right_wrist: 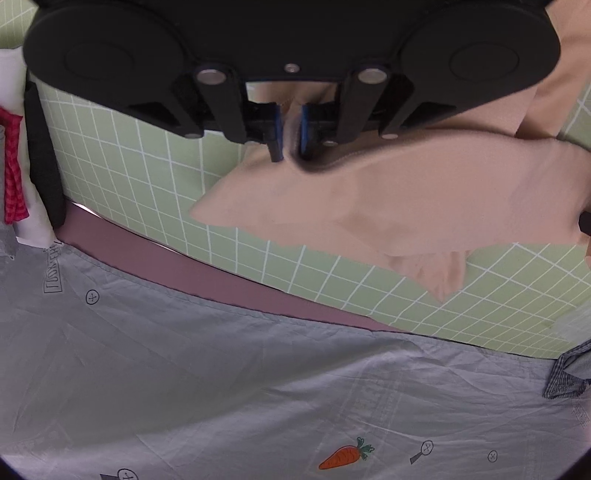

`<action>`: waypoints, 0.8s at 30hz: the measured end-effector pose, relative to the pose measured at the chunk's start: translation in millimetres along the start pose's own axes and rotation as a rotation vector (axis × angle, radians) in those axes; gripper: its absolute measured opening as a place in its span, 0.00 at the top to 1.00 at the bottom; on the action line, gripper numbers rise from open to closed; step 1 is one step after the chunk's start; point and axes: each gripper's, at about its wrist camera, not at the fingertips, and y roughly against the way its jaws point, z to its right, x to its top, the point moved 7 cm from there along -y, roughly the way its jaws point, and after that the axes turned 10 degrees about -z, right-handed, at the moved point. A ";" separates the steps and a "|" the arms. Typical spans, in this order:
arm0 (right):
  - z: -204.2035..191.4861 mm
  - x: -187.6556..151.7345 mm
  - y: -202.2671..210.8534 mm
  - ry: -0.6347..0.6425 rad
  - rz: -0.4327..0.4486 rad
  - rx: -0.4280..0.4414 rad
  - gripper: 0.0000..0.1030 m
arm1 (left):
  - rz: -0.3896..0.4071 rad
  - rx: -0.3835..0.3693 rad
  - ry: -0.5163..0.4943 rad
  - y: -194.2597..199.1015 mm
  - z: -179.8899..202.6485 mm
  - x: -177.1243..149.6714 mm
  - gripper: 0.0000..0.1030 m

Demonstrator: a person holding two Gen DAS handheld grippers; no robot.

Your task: Fold clothes

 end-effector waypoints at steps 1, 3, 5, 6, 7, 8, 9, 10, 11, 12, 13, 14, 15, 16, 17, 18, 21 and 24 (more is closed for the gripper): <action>2.1 1.4 4.3 -0.022 0.015 0.001 0.92 | 0.032 -0.012 0.020 9.5 -4.2 3.9 0.89; 6.2 4.4 13.1 -0.065 0.045 0.004 0.93 | 0.096 -0.037 0.061 28.8 -12.7 11.7 0.89; 9.6 8.7 23.3 -0.103 0.079 0.013 0.93 | 0.159 -0.061 0.102 48.4 -21.5 19.4 0.89; 10.2 11.4 29.0 -0.116 0.096 0.023 0.93 | 0.190 -0.066 0.122 58.1 -26.6 22.7 0.89; 8.3 14.6 33.3 -0.114 0.109 0.039 0.93 | 0.214 -0.051 0.145 65.5 -33.6 24.1 0.89; 5.6 17.8 37.2 -0.108 0.122 0.057 0.92 | 0.233 -0.023 0.169 70.2 -42.1 24.2 0.89; -0.3 19.4 35.7 -0.091 0.113 0.084 0.91 | 0.252 0.004 0.194 74.9 -50.6 24.2 0.89; -7.2 20.3 32.6 -0.071 0.098 0.113 0.83 | 0.251 0.022 0.218 74.4 -59.1 22.4 0.89; -14.1 21.2 29.6 -0.051 0.083 0.143 0.68 | 0.224 0.026 0.243 67.0 -67.5 18.2 0.89; -18.9 19.5 22.8 -0.051 0.053 0.170 0.64 | 0.197 0.030 0.267 59.6 -75.8 13.9 0.89; -23.1 16.9 14.9 -0.059 0.019 0.196 0.59 | 0.170 0.034 0.292 52.2 -84.1 9.6 0.89; -26.1 13.1 7.2 -0.085 -0.027 0.234 0.59 | 0.143 0.038 0.316 44.9 -92.3 5.3 0.89; -25.9 10.6 5.6 -0.114 -0.046 0.259 0.59 | 0.124 0.043 0.328 39.4 -97.4 1.5 0.88; -24.8 8.6 5.9 -0.142 -0.056 0.280 0.58 | 0.114 0.051 0.324 36.0 -98.5 -1.7 0.88; -22.3 7.4 8.8 -0.166 -0.059 0.295 0.55 | 0.106 0.056 0.319 32.9 -99.3 -5.1 0.88; -19.2 6.5 12.5 -0.188 -0.059 0.308 0.53 | 0.099 0.057 0.318 30.2 -99.4 -8.0 0.88; -5.7 5.7 22.0 -0.257 -0.044 0.339 0.46 | 0.083 0.061 0.306 24.1 -96.6 -11.1 0.88; 10.6 7.5 23.7 -0.335 -0.035 0.347 0.44 | 0.072 0.073 0.297 19.4 -96.6 -12.1 0.87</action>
